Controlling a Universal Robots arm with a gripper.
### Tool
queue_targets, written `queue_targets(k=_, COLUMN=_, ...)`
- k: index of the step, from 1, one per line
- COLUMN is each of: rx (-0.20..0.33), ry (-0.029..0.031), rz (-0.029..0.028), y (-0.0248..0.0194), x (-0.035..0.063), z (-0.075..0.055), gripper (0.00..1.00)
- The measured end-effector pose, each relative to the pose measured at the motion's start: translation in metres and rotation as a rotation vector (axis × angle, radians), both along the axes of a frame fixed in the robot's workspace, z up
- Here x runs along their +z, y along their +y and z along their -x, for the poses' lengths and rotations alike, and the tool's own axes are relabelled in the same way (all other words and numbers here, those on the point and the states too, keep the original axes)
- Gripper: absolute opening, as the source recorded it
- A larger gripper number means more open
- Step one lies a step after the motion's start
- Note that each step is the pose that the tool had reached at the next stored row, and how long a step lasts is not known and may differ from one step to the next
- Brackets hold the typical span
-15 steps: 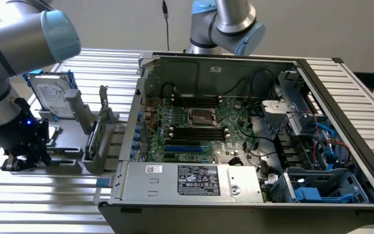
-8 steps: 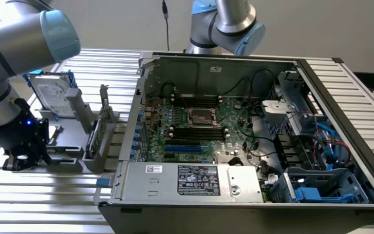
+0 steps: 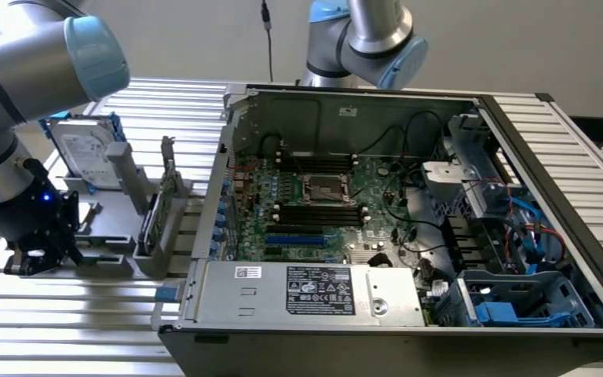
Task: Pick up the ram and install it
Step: 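Pick up the ram and move it above insertion slot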
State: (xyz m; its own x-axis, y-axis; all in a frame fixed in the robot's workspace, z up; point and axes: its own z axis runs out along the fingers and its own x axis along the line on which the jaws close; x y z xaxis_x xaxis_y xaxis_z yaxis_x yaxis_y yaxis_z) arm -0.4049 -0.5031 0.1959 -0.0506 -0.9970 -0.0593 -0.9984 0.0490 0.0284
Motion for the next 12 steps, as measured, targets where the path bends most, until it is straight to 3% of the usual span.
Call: queue_targets(k=12, rx=-0.001, ry=0.0002, rz=-0.0012, y=0.0, x=0.0026, z=0.0, gripper=0.13)
